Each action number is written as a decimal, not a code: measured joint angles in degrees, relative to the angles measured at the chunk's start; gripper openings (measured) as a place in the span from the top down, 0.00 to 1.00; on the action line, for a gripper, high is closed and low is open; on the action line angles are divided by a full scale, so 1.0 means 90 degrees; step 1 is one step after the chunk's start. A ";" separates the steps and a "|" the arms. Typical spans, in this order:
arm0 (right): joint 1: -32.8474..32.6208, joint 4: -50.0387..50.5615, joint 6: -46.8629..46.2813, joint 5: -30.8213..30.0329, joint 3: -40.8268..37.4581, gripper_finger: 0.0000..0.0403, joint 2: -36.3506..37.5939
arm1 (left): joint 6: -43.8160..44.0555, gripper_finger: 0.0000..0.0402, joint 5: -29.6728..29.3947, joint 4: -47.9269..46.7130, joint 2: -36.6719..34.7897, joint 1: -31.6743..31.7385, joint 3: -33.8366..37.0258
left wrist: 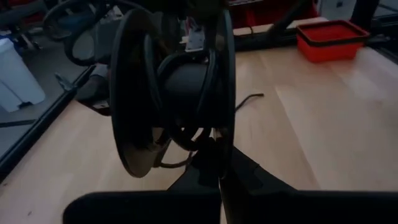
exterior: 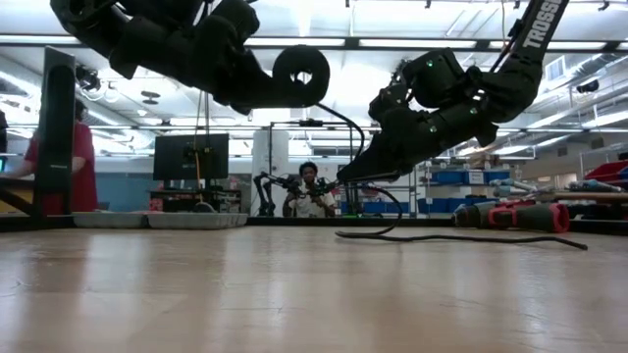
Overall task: Coil cords
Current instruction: Uncoil the black wire from the black spool
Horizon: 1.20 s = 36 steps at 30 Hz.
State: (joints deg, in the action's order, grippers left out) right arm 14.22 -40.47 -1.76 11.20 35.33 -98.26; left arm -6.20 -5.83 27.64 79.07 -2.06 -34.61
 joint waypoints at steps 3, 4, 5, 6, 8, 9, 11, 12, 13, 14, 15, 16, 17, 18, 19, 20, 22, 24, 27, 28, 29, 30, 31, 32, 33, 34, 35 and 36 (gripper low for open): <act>-0.0002 0.0171 -0.0318 0.0088 0.0000 0.81 0.0000 | 0.0020 1.00 0.0086 0.0080 0.0000 -0.0045 0.0000; -0.0004 0.0306 -0.0446 0.0111 0.0000 0.81 0.0001 | 0.0025 1.00 0.0122 0.0159 0.0000 -0.0067 0.0000; -0.0005 0.0485 -0.0576 0.0146 0.0000 0.81 0.0014 | 0.0025 1.00 0.0159 0.0204 0.0000 -0.0083 -0.0002; -0.0005 0.0732 -0.0700 0.0229 0.0000 0.81 0.0040 | 0.0025 1.00 0.0173 0.0219 0.0000 -0.0115 -0.0002; -0.0004 0.1233 -0.1034 0.0505 0.0011 0.81 0.0051 | 0.0028 1.00 0.0177 0.0350 0.0002 -0.0171 0.0000; -0.0003 0.1491 -0.1235 0.0712 0.0012 0.81 0.0051 | 0.0028 1.00 0.0181 0.0484 0.0002 -0.0218 0.0000; 0.0002 0.1867 -0.1484 0.1117 0.0012 0.81 0.0051 | 0.0024 1.00 0.0233 0.0717 0.0002 -0.0303 0.0000; 0.0000 0.2034 -0.1617 0.1261 0.0015 0.81 0.0056 | -0.0001 1.00 0.0269 0.0795 0.0002 -0.0336 0.0000; -0.0003 0.2250 -0.1727 0.1372 0.0014 0.81 0.0089 | -0.0067 1.00 0.0335 0.0882 0.0002 -0.0368 0.0000; -0.0003 0.2492 -0.1781 0.1436 0.0012 0.81 0.0152 | -0.0104 1.00 0.0429 0.1002 0.0002 -0.0399 0.0000; -0.0020 0.2678 -0.1803 0.1458 0.0012 0.81 0.0230 | -0.0122 1.00 0.0508 0.1160 0.0002 -0.0410 0.0000; -0.0031 0.2878 -0.1808 0.1460 0.0012 0.81 0.0344 | -0.0125 1.00 0.0617 0.1266 0.0001 -0.0415 -0.0002; -0.0045 0.3073 -0.1803 0.1463 0.0012 0.81 0.0481 | -0.0121 1.00 0.0721 0.1340 0.0000 -0.0416 -0.0002; -0.0064 0.3192 -0.1804 0.1477 0.0012 0.81 0.0601 | -0.0121 1.00 0.0800 0.1386 0.0000 -0.0416 -0.0002; -0.0073 0.3281 -0.1807 0.1479 0.0012 0.81 0.0741 | -0.0121 1.00 0.0848 0.1412 0.0000 -0.0416 -0.0002; -0.0086 0.3324 -0.1806 0.1485 0.0012 0.81 0.0893 | -0.0121 1.00 0.0907 0.1452 0.0000 -0.0413 -0.0002; -0.0084 0.3311 -0.1781 0.1497 0.0012 0.81 0.1224 | -0.0121 1.00 0.0954 0.1486 0.0000 -0.0397 -0.0002; -0.0082 0.3314 -0.1653 0.1495 0.0012 0.81 0.1582 | -0.0118 1.00 0.1004 0.1479 0.0000 -0.0369 -0.0002; -0.0035 0.3360 -0.1249 0.1384 0.0012 0.81 0.2069 | -0.0123 1.00 0.1008 0.1483 0.0000 -0.0361 -0.0002; -0.0007 0.3359 -0.1103 0.1266 0.0012 0.81 0.2208 | -0.0127 1.00 0.1010 0.1484 0.0000 -0.0357 -0.0002; 0.0044 0.3361 -0.0981 0.1154 0.0012 0.80 0.2343 | -0.0141 1.00 0.1008 0.1490 0.0000 -0.0349 -0.0002; 0.0095 0.3344 -0.0893 0.1026 0.0012 0.80 0.2442 | -0.0177 1.00 0.1012 0.1549 0.0000 -0.0326 -0.0002; 0.0151 0.3316 -0.0842 0.0961 0.0012 0.80 0.2532 | -0.0253 1.00 0.1019 0.1643 0.0000 -0.0311 -0.0002; 0.0225 0.3282 -0.0813 0.0942 0.0012 0.79 0.2611 | -0.0311 1.00 0.1020 0.1719 0.0000 -0.0282 -0.0006; 0.0289 0.3205 -0.0797 0.0943 0.0012 0.78 0.2673 | -0.0379 1.00 0.1025 0.1716 -0.0002 -0.0238 -0.0027; 0.0341 0.3118 -0.0799 0.0940 0.0015 0.77 0.2740 | -0.0445 1.00 0.1024 0.1691 -0.0002 -0.0192 -0.0062; 0.0387 0.3030 -0.0799 0.0931 0.0015 0.76 0.2785 | -0.0486 1.00 0.1019 0.1639 -0.0002 -0.0146 -0.0091; 0.0408 0.2853 -0.0799 0.0921 0.0015 0.75 0.2805 | -0.0512 1.00 0.1028 0.1589 -0.0002 -0.0096 -0.0128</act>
State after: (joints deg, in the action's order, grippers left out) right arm 17.89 -14.79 -8.94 19.49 35.46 -73.01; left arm -10.81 3.42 41.94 79.05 -2.92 -35.76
